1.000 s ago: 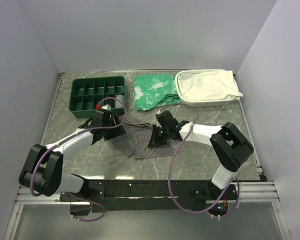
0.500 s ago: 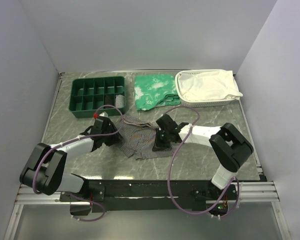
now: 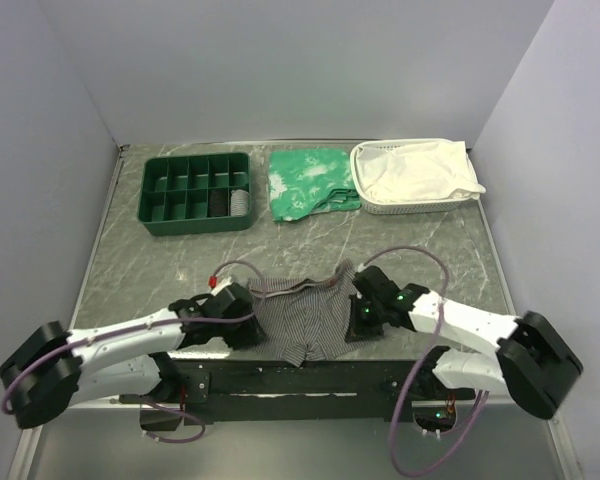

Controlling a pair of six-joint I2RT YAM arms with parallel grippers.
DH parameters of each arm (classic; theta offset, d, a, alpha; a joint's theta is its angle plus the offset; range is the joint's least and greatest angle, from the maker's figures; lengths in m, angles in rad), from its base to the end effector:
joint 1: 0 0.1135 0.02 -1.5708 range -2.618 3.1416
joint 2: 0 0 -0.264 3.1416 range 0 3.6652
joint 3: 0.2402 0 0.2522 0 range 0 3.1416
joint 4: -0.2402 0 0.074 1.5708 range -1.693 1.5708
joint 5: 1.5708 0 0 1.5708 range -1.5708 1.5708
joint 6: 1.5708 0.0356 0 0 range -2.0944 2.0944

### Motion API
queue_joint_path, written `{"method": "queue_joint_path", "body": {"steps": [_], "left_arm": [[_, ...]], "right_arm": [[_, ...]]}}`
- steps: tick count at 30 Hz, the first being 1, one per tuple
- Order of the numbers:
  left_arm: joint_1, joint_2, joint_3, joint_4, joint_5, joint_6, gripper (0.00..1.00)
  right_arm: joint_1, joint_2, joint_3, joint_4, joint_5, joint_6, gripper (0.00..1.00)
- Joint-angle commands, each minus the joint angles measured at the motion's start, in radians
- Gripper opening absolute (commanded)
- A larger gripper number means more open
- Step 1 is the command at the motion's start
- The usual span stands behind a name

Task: Roll the underwear
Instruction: Flatten out the underwear at the center of the board.

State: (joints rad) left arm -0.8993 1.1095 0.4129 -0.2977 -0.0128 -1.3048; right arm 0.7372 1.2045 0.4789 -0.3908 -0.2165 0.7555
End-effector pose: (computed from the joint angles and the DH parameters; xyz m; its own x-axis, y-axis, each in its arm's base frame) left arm 0.1177 -0.1474 0.1469 -0.8882 -0.4329 -0.1536 -0.2986 0.7982 -0.5231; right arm 0.1402 0.1376 0.1446 -0.9822 0.0127 -0.1872 -0.0726 0.8943 0.4414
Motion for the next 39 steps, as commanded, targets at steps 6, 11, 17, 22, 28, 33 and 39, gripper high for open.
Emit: {"method": "queue_joint_path", "body": {"steps": [6, 11, 17, 22, 28, 33, 39], "left_arm": [[-0.064, -0.215, 0.108, -0.349, -0.186, -0.137, 0.62], [-0.032, -0.062, 0.259, -0.31, -0.274, 0.01, 0.59], [0.056, 0.142, 0.317, -0.166, -0.193, 0.192, 0.5], [0.102, 0.194, 0.323, -0.09, -0.125, 0.248, 0.49], [0.14, 0.256, 0.32, -0.031, -0.084, 0.262, 0.49], [0.155, 0.308, 0.325, -0.003, -0.073, 0.271, 0.46], [0.198, 0.339, 0.339, 0.04, -0.079, 0.286, 0.46]], "right_arm": [[0.005, -0.174, 0.15, -0.23, 0.092, -0.009, 0.17], [-0.015, -0.085, 0.251, -0.131, 0.163, 0.047, 0.18], [-0.137, 0.058, 0.242, 0.035, 0.054, 0.039, 0.12], [-0.17, 0.144, 0.288, 0.058, 0.019, 0.012, 0.11], [-0.179, 0.222, 0.316, 0.082, -0.001, -0.012, 0.11], [-0.191, 0.285, 0.34, 0.104, -0.014, -0.041, 0.11], [-0.222, 0.34, 0.38, 0.096, -0.018, -0.091, 0.11]]}}
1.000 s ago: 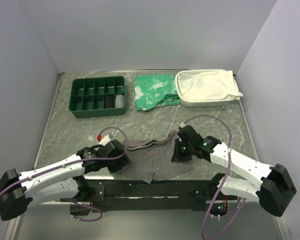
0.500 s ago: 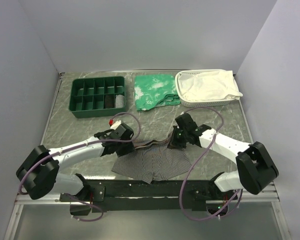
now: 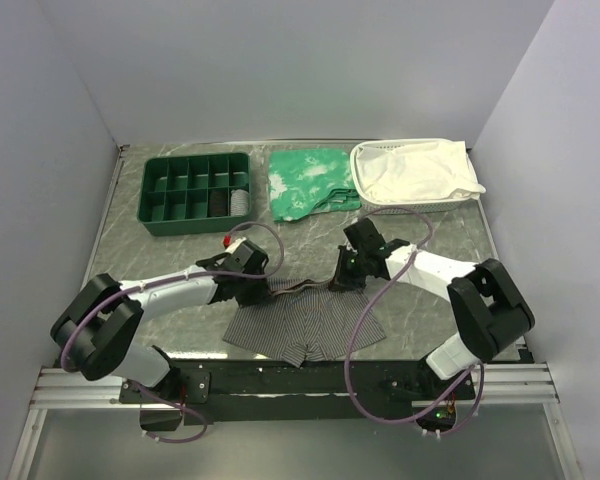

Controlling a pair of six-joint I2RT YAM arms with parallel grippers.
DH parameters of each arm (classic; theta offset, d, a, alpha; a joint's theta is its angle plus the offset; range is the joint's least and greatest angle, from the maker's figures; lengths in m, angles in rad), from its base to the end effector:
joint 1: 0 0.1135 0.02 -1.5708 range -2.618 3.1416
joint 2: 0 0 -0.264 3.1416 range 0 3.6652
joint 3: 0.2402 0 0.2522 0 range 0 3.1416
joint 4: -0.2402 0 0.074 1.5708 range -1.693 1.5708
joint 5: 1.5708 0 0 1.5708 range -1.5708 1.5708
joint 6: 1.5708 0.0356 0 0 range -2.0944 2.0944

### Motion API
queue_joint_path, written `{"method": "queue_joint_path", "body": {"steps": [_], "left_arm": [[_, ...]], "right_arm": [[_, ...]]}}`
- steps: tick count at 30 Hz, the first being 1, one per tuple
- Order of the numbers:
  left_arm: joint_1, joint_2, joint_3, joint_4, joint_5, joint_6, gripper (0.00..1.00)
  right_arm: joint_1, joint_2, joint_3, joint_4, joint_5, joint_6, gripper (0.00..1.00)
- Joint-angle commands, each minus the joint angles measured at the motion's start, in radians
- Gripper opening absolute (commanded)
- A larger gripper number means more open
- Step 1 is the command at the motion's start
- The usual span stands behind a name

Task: Roll the underwear
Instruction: Flatten out the underwear at the center of the board.

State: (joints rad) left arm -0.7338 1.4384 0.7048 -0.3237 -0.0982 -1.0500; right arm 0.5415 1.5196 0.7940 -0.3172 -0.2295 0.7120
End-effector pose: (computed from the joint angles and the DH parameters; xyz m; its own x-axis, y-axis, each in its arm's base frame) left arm 0.1962 -0.1722 0.1604 -0.8690 -0.3788 -0.3185 -0.2473 0.8898 -0.3836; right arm 0.2395 0.1535 0.1656 -0.9525 0.1696 -0.2530 0.0293 0.8779 0.4779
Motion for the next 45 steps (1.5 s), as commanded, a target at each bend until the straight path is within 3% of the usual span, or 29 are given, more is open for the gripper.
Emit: {"method": "queue_joint_path", "body": {"steps": [1, 17, 23, 34, 40, 45], "left_arm": [[0.04, 0.019, 0.056, 0.067, 0.006, 0.039, 0.46], [0.148, 0.131, 0.171, 0.091, 0.003, 0.125, 0.51], [0.185, 0.181, 0.237, 0.072, 0.0, 0.165, 0.61], [0.261, 0.283, 0.303, 0.032, -0.024, 0.211, 0.63], [0.267, 0.134, 0.286, 0.005, -0.074, 0.228, 0.71], [0.266, 0.063, 0.317, -0.014, 0.012, 0.272, 0.74]], "right_arm": [[-0.029, 0.034, 0.071, 0.02, -0.005, -0.052, 0.11], [-0.066, 0.185, 0.174, 0.009, 0.012, -0.066, 0.11], [-0.09, 0.182, 0.165, 0.006, 0.088, -0.06, 0.11], [-0.147, 0.142, 0.143, 0.082, 0.038, -0.109, 0.13], [-0.152, 0.076, 0.154, 0.096, -0.03, -0.131, 0.2], [-0.133, 0.056, 0.169, 0.086, -0.094, -0.12, 0.24]]}}
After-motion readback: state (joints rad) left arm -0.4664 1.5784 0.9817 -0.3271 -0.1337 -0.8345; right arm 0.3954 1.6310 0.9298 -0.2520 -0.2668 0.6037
